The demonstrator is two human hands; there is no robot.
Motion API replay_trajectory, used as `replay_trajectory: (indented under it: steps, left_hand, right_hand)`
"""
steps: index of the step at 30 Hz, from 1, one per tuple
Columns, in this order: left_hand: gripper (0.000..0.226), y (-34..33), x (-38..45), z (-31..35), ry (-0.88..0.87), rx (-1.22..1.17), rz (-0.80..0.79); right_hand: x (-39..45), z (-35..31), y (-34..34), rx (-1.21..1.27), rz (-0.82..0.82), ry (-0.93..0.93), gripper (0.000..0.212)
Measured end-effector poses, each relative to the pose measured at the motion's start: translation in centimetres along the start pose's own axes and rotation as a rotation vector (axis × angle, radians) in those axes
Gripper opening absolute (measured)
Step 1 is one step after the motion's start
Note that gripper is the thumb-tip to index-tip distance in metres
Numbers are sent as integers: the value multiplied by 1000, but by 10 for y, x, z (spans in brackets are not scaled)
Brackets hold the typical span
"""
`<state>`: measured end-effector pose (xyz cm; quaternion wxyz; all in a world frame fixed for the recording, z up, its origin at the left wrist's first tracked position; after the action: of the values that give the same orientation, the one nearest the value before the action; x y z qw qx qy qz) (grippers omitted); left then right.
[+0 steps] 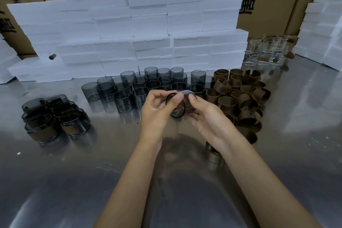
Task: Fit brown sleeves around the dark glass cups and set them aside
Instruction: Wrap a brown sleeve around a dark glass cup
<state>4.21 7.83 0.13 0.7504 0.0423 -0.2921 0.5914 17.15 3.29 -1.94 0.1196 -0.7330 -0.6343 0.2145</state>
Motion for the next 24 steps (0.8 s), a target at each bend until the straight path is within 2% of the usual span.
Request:
replay_trajectory:
  steps: [4, 7, 11, 16, 21, 24]
  left_hand:
    - [24, 10, 0, -5, 58, -45, 76]
    - [13, 10, 1, -11, 111, -67, 84]
    - [29, -1, 1, -16, 171, -112, -8]
    - [47, -15, -4, -12, 150, -40, -160]
    - [70, -20, -8, -10, 91, 63, -137]
    - [58, -16, -7, -7, 50, 48, -64]
  right_hand:
    - [0, 7, -3, 68, -8, -46, 24]
    - [0, 11, 1, 145, 44, -95, 28]
    - [-1, 9, 5, 245, 78, -100, 39]
    - [-1, 9, 7, 329, 67, -90, 45]
    - [-2, 1, 10, 139, 108, 21, 34]
    - [-6, -3, 9, -27, 181, 97, 38]
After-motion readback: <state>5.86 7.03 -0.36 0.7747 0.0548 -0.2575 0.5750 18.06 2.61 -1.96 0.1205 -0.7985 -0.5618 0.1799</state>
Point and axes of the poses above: each hand's wrist, its own x-axis towards the middle knuckle, its own y-axis out of the back of the hand, z = x × y, the point moved 9 cm from there along x, towards the middle knuckle, and after that the axes turned 11 degrees about -y, right-handed, at the moved point
